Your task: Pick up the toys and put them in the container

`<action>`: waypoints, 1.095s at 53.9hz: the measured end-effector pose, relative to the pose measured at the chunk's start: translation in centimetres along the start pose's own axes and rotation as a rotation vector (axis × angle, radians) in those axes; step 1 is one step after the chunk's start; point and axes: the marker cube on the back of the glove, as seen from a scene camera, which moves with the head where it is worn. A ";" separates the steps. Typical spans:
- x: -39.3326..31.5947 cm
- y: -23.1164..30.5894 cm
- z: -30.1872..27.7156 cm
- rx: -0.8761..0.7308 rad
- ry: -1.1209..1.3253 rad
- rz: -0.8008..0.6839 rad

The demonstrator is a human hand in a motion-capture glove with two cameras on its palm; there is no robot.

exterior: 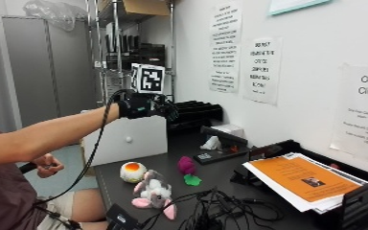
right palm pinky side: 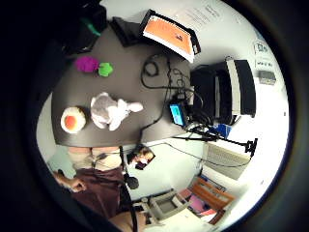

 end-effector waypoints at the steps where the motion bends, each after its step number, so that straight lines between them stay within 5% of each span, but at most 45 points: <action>1: 0.0 0.0 0.0 -0.001 0.003 0.002; 35: 1.4 1.6 -1.7 -0.010 0.175 0.016; 59: 2.3 -0.3 3.7 -0.095 0.167 -0.012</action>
